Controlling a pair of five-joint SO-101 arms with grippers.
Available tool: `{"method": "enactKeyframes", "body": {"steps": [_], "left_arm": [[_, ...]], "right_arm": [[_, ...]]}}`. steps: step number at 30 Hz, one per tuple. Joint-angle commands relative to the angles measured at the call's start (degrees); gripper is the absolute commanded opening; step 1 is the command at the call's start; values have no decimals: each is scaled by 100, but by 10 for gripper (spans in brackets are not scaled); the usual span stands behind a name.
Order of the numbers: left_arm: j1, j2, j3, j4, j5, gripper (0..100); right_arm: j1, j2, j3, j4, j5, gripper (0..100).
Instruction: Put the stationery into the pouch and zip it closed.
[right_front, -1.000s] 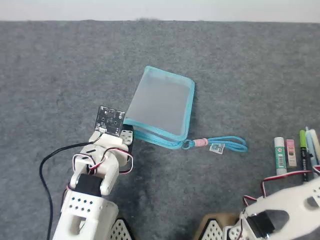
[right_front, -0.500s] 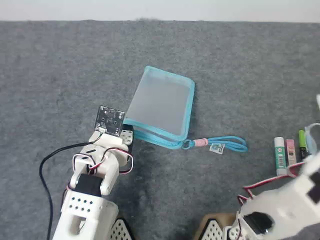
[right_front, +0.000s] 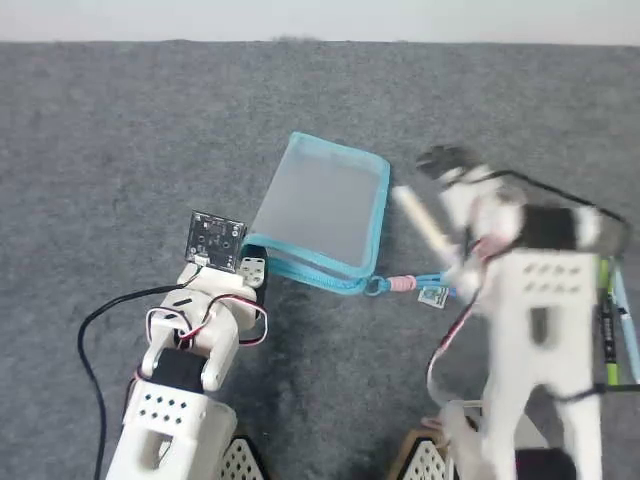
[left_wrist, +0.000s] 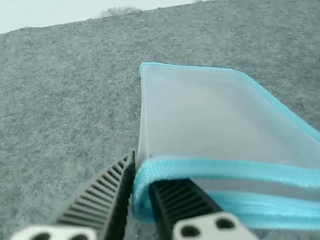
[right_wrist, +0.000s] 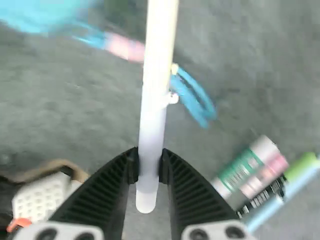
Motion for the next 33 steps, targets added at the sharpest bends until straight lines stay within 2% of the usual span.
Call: {"method": "enactKeyframes", "body": {"steps": [1,6,15,20,25,30,33], "left_arm": [[-53,-62,-110,-229,97,12],[-53,-70,-110,-229,88,12],[-53,-62,-110,-237,88,12],[-53,-62,-127,-237,88,12],[-53,-62,-127,-237,88,12],[-53,-62,-127,-237,97,12],[-44,-62,-127,-237,97,12]], "right_arm": [[-1182,-312,264,242,-484,6],[-1947,-312,642,242,-343,6],[-2035,-734,457,198,-352,6],[-2510,-1305,818,242,-360,6],[-2448,-1174,1046,233,-457,6],[-2431,-796,1037,233,-1108,6],[-2273,-374,914,180,-1231,6]]}}
